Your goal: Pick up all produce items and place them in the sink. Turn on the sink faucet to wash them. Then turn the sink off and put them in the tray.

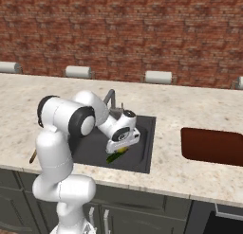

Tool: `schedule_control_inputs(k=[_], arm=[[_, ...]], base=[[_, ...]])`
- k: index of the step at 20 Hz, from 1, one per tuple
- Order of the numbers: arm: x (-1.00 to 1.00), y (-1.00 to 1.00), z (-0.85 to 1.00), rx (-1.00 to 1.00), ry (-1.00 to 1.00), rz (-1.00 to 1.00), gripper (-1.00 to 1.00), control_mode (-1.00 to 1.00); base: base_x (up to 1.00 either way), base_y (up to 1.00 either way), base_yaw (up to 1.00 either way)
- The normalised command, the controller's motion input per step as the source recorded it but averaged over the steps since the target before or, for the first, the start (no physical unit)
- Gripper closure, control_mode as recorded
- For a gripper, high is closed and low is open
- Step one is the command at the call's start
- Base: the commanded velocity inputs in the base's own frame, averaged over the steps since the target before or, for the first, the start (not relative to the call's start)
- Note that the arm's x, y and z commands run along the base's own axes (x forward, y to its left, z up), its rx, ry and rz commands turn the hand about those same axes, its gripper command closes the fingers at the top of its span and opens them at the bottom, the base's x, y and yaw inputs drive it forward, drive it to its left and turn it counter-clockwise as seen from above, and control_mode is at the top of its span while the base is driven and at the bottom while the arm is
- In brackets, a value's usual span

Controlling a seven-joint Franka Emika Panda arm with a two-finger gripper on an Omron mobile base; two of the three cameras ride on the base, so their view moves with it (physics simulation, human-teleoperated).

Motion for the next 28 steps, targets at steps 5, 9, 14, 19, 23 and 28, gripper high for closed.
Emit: schedule_control_inputs(k=[5, 9, 14, 19, 23, 28], arm=[[0.29, 0.13, -0.45, 0.01, 0.00, 0.00, 1.00, -1.00], [0.23, 0.20, -0.31, 0.00, 0.03, 0.01, 1.00, -1.00], [0.22, 0.09, -0.35, 0.00, 0.05, 0.00, 1.00, -1.00], [0.23, 0.07, -0.31, 0.00, 0.01, 0.01, 1.00, -1.00], [0.00, 0.12, -0.12, 0.00, 0.00, 0.00, -1.00, -1.00], [-0.06, 0.18, 0.14, 0.00, 0.00, 0.00, -1.00, -1.00]], base=[[0.00, 0.00, 0.00], [0.00, 0.00, 0.00], [0.00, 0.00, 0.00], [0.00, 0.00, 0.00], [0.00, 0.00, 0.00], [0.00, 0.00, 0.00]])
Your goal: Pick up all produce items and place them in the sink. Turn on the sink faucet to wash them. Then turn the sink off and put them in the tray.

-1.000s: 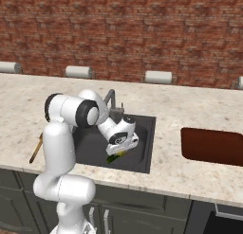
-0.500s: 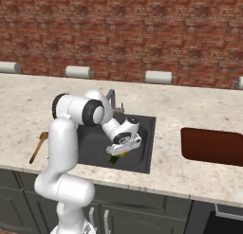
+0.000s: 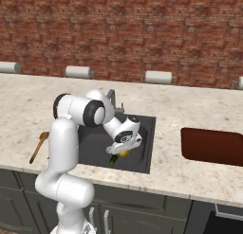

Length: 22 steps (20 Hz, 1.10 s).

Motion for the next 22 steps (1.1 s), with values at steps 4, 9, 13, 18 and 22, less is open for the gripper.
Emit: schedule_control_inputs(k=[4, 9, 13, 18, 22], arm=[[-0.16, 0.06, 0.27, 0.00, 0.00, 0.00, -1.00, -1.00], [-0.23, 0.00, 0.80, 0.00, 0.00, -0.04, -1.00, -1.00], [-0.46, 0.00, 1.00, 0.04, 0.00, -0.06, -1.00, -1.00], [-0.40, 0.00, 0.99, 0.13, 0.01, -0.16, -1.00, -1.00], [-0.39, 0.00, 0.79, 0.25, 0.20, -0.30, -1.00, -1.00]], base=[[0.00, 0.00, 0.00], [0.00, 0.00, 0.00], [0.00, 0.00, 0.00], [0.00, 0.00, 0.00], [0.00, 0.00, 0.00]])
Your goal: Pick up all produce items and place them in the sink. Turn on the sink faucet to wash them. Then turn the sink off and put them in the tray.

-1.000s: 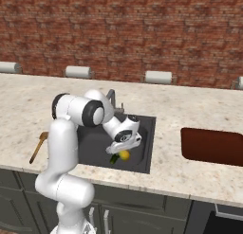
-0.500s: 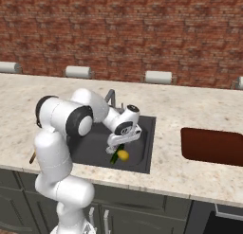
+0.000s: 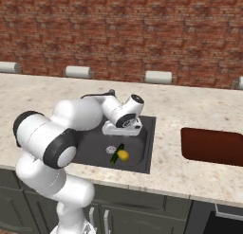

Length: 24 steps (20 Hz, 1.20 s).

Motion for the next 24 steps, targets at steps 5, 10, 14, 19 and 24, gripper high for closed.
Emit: schedule_control_inputs(k=[5, 10, 14, 19, 24], arm=[[-0.36, 0.00, 0.86, 0.28, 0.24, -0.35, -1.00, -1.00], [-0.03, 0.01, 0.86, 0.24, 0.28, -0.37, -1.00, -1.00], [0.06, 0.04, 0.34, 0.25, 0.34, -0.38, -1.00, -1.00], [0.05, 0.10, 0.09, 0.28, 0.32, -0.42, -1.00, -1.00], [0.20, 0.58, 0.12, 0.24, 0.31, -0.38, -1.00, -1.00]], base=[[0.00, 0.00, 0.00], [0.00, 0.00, 0.00], [0.00, 0.00, 0.00], [0.00, 0.00, 0.00], [0.00, 0.00, 0.00]])
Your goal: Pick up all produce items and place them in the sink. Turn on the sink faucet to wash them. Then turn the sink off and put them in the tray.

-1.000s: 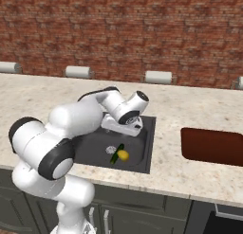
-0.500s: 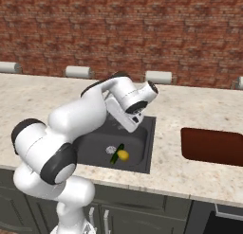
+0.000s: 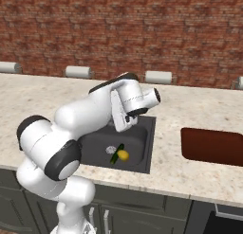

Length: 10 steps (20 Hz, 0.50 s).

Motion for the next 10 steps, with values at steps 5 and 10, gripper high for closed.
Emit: schedule_control_inputs(k=[5, 10], arm=[[0.34, 0.06, 0.02, 0.29, 0.34, -0.35, -1.00, -1.00], [0.54, 0.00, 0.00, 0.33, 0.30, -0.31, -1.00, -1.00]], base=[[0.00, 0.00, 0.00], [0.00, 0.00, 0.00]])
